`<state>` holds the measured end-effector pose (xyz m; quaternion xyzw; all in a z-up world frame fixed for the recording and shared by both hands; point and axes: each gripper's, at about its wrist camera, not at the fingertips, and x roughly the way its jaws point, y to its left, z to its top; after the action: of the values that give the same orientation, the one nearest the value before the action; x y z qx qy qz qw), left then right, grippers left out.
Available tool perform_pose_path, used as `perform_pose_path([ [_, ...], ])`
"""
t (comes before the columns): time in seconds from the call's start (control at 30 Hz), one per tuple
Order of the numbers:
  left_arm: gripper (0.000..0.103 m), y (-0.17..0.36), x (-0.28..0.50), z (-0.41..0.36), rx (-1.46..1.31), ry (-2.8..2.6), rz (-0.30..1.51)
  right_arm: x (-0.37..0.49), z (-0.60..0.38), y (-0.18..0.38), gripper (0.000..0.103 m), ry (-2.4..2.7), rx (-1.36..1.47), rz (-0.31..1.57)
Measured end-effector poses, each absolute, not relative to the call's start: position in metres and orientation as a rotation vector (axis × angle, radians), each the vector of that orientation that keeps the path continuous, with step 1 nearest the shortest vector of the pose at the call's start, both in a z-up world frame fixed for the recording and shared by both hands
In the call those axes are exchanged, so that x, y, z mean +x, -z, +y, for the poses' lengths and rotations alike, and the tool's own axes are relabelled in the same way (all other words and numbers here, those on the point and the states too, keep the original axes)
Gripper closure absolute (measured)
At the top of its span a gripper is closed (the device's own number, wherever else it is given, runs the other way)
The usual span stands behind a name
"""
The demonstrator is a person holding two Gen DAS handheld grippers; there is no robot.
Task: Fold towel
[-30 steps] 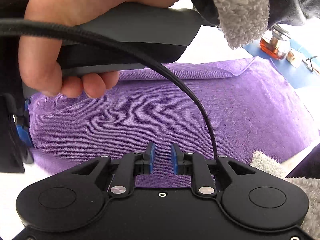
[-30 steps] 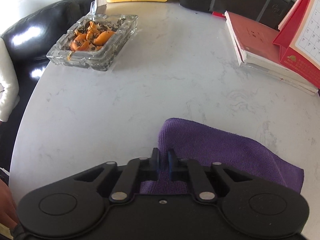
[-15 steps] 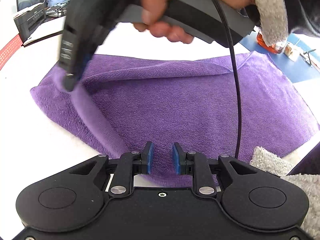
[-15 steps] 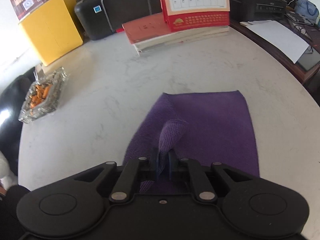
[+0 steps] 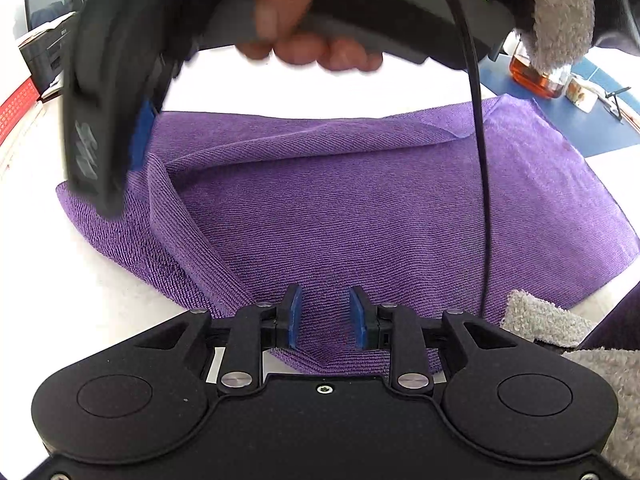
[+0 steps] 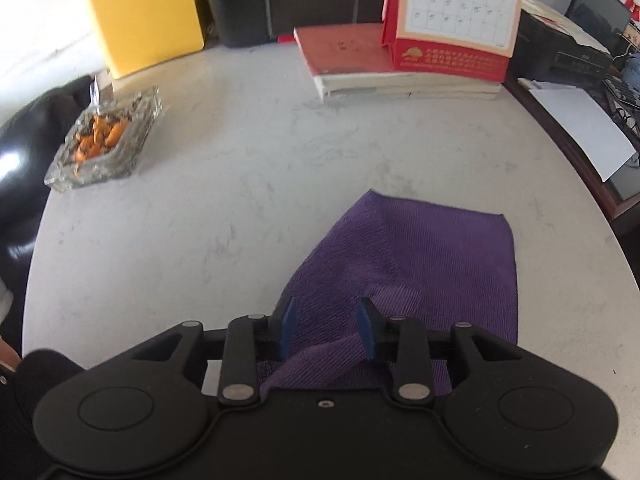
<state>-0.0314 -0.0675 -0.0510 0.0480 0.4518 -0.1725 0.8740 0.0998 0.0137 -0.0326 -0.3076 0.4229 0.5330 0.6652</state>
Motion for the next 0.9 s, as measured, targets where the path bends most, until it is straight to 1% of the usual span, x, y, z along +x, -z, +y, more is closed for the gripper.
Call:
perform_pose_path([
  [0.13, 0.077, 0.049, -0.032, -0.066, 0.101, 0.362, 0.942, 0.099, 0.007, 0.05, 0.07, -1.16, -0.737, 1.022],
  [0.33, 0.075, 0.048, -0.033, -0.064, 0.093, 0.369, 0.939, 0.103, -0.002, 0.051, 0.071, -1.13, -0.706, 1.053],
  [0.4, 0.074, 0.047, -0.034, -0.064, 0.091, 0.371, 0.938, 0.105, -0.004, 0.052, 0.075, -1.13, -0.688, 1.058],
  [0.47, 0.073, 0.049, -0.033, -0.066, 0.091, 0.373, 0.938, 0.106, -0.005, 0.051, 0.09, -1.132, -0.677, 1.055],
  [0.53, 0.073, 0.051, -0.031, -0.067, 0.089, 0.371, 0.937, 0.109, -0.007, 0.048, 0.096, -1.14, -0.635, 1.057],
  [0.63, 0.073, 0.051, -0.032, -0.068, 0.087, 0.368, 0.937, 0.11, -0.008, 0.041, 0.099, -1.164, -0.577, 1.054],
  [0.9, 0.073, 0.046, -0.038, -0.07, 0.078, 0.361, 0.932, 0.099, 0.014, 0.019, 0.099, -1.375, -0.436, 1.06],
])
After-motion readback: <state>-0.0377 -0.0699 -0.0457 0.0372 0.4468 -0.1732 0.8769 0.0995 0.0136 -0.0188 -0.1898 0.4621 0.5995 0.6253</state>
